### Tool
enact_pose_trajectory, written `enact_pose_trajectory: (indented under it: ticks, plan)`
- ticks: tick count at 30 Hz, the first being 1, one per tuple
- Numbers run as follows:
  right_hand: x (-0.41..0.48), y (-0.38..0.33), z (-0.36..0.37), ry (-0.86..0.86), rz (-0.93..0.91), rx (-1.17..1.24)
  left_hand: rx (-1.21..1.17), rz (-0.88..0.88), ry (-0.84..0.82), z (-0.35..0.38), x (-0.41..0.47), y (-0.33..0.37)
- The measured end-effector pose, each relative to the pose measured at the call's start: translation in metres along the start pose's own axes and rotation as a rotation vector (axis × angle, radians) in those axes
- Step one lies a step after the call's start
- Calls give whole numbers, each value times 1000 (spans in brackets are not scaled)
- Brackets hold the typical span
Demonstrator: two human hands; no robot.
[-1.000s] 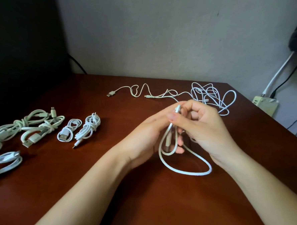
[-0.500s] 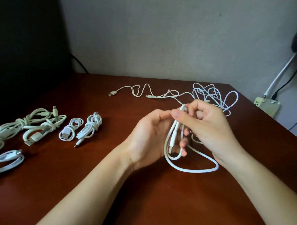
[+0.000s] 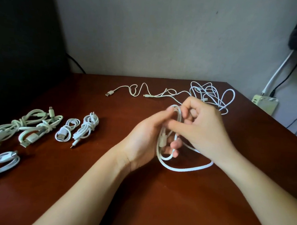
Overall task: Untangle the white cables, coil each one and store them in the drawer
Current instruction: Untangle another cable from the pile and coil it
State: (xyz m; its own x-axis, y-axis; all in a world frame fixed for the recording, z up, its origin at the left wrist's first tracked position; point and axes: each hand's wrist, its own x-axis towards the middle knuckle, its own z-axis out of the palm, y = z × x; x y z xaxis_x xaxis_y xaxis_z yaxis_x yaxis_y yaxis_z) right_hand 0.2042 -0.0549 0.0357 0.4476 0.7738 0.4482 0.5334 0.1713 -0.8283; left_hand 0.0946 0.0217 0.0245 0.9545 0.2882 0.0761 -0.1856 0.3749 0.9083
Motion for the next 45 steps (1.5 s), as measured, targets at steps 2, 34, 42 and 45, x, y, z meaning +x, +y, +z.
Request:
enact_pose_trajectory:
  ticks: [2,34,42,45]
  plan:
    - [0,4,3,-27,-51,-121,26,-5,129,4,1,-2]
    - [7,17,-11,-144,-115,-64,212,44,298,-18,-7,14]
    - [9,21,-15,-84,-155,-272,219,-47,218,-12,-8,9]
    - [10,23,-16,-81,-168,-304,253,-73,187,-13,-9,10]
